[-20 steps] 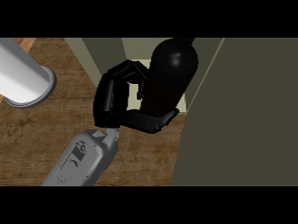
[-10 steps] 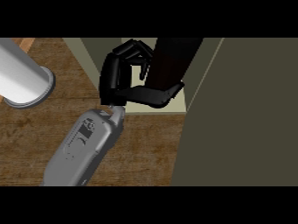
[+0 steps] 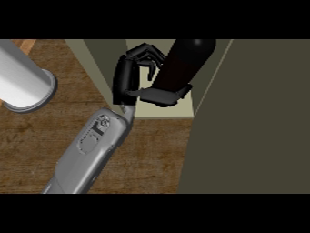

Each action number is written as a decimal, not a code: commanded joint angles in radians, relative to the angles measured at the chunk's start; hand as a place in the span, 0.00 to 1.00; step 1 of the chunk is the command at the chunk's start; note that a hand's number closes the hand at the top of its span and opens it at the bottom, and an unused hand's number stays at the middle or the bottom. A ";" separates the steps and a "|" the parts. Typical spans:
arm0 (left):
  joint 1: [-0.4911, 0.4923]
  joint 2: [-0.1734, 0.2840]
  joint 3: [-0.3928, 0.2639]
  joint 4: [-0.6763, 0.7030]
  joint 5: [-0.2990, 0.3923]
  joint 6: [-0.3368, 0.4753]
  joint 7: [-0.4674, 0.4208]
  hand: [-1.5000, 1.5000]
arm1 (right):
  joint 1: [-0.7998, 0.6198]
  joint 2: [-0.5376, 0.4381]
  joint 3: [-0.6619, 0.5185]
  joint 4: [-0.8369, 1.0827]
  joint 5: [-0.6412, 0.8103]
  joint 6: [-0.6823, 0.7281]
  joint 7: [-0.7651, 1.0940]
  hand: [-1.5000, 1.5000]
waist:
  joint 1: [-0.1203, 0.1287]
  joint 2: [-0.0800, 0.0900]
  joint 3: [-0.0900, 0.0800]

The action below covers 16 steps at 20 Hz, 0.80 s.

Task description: Pick up the wine, place it into the cabinet and close the cabinet

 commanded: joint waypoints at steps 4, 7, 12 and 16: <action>-0.040 -0.004 0.009 0.199 0.075 -0.026 -0.151 1.00 | 0.023 0.027 0.001 -0.062 -0.093 0.011 -0.004 0.00 | -0.007 0.003 0.000; -0.081 -0.005 -0.024 0.269 0.130 0.042 -0.192 1.00 | -0.028 0.010 -0.031 -0.009 -0.102 0.017 -0.009 0.00 | -0.008 0.003 0.000; -0.049 -0.005 -0.044 0.344 0.203 0.013 -0.274 1.00 | 0.020 0.024 -0.004 -0.042 -0.089 0.021 0.001 0.00 | -0.010 0.003 0.000; -0.029 -0.005 -0.052 0.400 0.197 -0.001 -0.315 1.00 | -0.013 -0.014 -0.067 -0.073 -0.154 0.029 0.060 0.00 | -0.008 0.001 0.000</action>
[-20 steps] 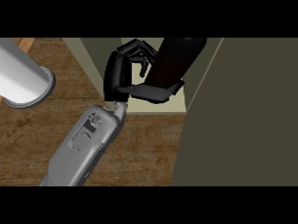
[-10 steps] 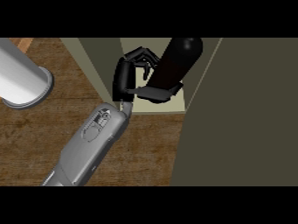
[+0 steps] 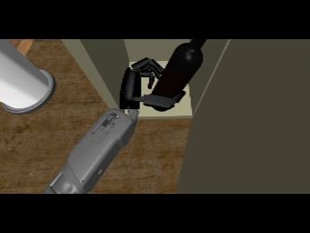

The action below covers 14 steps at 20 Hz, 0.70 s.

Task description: Pick up the wine, place it into the cabinet and close the cabinet

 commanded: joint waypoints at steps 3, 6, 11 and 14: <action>-0.008 0.000 -0.068 0.159 0.045 0.031 -0.127 1.00 | -0.042 0.021 0.027 0.023 -0.042 -0.012 0.019 0.00 | -0.010 0.005 -0.001; -0.058 0.000 -0.075 0.223 0.078 0.053 -0.125 1.00 | -0.072 -0.010 -0.031 -0.028 -0.100 -0.013 0.068 0.00 | -0.016 0.004 -0.001; -0.046 0.000 -0.075 0.310 0.150 0.048 -0.256 1.00 | 0.041 0.027 0.023 -0.044 -0.067 0.025 -0.021 0.00 | -0.025 0.009 0.000; -0.092 0.000 0.014 0.383 0.156 -0.016 -0.277 1.00 | 0.002 0.006 0.000 -0.067 -0.083 0.007 0.044 0.00 | -0.016 0.006 -0.001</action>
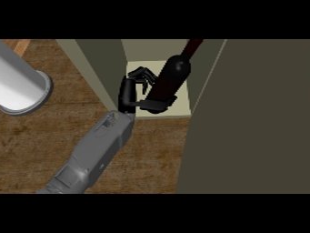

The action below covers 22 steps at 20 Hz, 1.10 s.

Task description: Pick up the wine, place it into the cabinet and close the cabinet

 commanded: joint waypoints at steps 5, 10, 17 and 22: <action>-0.092 0.000 0.102 0.153 0.098 -0.073 -0.086 1.00 | 0.032 0.012 -0.017 -0.042 -0.065 0.007 -0.006 0.00 | -0.011 0.005 0.000; -0.165 0.000 0.175 0.255 0.109 -0.105 -0.099 1.00 | 0.045 0.016 -0.030 -0.055 -0.085 0.023 -0.013 0.00 | -0.014 0.009 0.000; -0.213 0.000 0.198 0.337 0.113 -0.119 -0.103 1.00 | 0.031 0.012 -0.010 -0.071 -0.073 0.022 0.019 0.00 | -0.026 0.008 0.000; -0.286 0.000 0.184 0.388 0.076 0.019 -0.078 1.00 | 0.005 0.041 0.005 0.009 -0.056 0.020 -0.042 0.00 | -0.032 0.014 0.000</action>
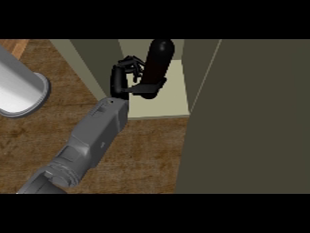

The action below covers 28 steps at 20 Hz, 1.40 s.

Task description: Pick up the wine, place it into the cabinet and close the cabinet

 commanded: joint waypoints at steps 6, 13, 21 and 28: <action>-0.100 0.055 -0.014 0.103 -0.051 0.053 0.062 1.00 | 0.030 0.006 -0.012 -0.059 -0.058 0.013 0.013 0.00 | -0.021 0.017 -0.005; -0.134 0.040 0.000 0.150 -0.051 0.112 0.094 1.00 | -0.014 0.014 0.004 -0.036 -0.044 0.003 0.009 0.00 | -0.045 0.027 -0.006; -0.057 0.045 0.087 0.110 0.028 -0.026 0.056 1.00 | 0.028 0.033 0.024 -0.057 -0.036 0.013 -0.012 0.00 | -0.053 0.034 -0.007; 0.008 0.001 0.126 0.102 0.071 -0.127 0.040 1.00 | 0.014 0.027 0.024 -0.024 -0.040 0.024 -0.020 0.00 | -0.056 0.029 -0.006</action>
